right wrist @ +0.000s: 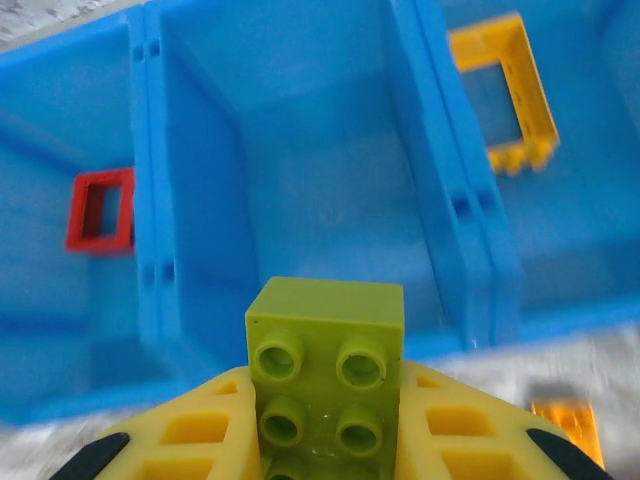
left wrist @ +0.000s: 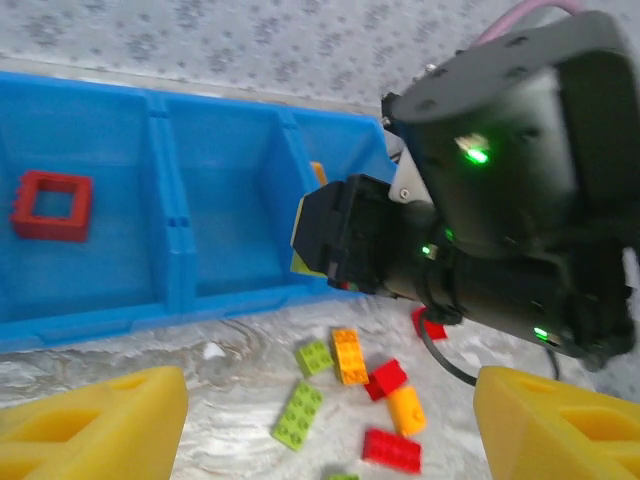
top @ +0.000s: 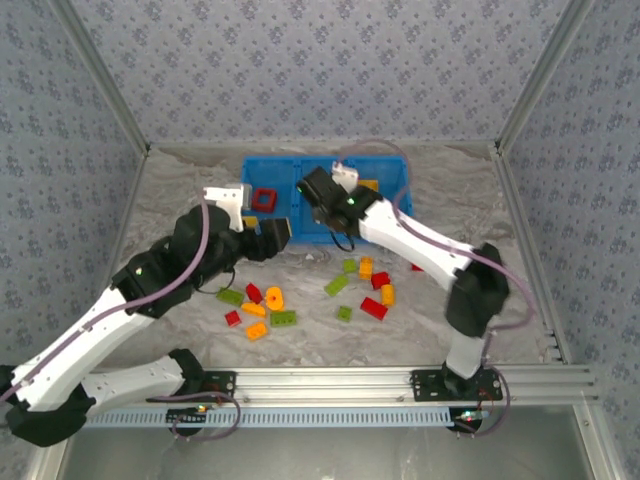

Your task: Sort the legos into containers by color

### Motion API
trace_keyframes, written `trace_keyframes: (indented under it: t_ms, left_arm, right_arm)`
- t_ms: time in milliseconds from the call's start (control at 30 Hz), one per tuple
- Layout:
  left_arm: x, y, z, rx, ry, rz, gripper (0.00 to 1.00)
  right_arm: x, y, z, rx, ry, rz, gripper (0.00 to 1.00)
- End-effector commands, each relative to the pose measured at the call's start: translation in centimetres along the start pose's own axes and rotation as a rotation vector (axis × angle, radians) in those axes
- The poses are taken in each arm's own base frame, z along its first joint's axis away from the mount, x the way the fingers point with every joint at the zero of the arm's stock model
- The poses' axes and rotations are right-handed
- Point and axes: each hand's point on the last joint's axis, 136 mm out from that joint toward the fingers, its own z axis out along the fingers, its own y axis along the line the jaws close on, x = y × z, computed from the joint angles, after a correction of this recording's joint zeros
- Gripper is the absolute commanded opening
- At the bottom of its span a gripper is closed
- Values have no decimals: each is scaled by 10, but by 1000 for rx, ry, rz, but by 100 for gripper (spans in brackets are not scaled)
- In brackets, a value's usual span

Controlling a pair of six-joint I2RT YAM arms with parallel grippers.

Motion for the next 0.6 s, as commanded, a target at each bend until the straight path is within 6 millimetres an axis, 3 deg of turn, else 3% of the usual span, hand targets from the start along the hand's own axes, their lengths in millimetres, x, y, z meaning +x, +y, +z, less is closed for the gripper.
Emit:
trace_keyframes:
  t_ms: [0, 133, 300, 433, 567]
  left_arm:
    - [-16, 12, 10, 14, 4, -119, 76]
    - [-27, 21, 24, 28, 1, -189, 76]
    - [-23, 23, 30, 19, 19, -188, 76]
    - [-15, 28, 29, 12, 28, -187, 76]
    - [-8, 33, 30, 4, 37, -194, 76]
  right_arm:
    - [-19, -11, 35, 143, 6, -232, 27]
    - [-37, -7, 79, 192, 34, -260, 27]
    - [-39, -11, 126, 258, 60, -299, 28]
    - [-31, -13, 151, 254, 83, -302, 28]
    - [-25, -11, 163, 238, 97, -323, 33]
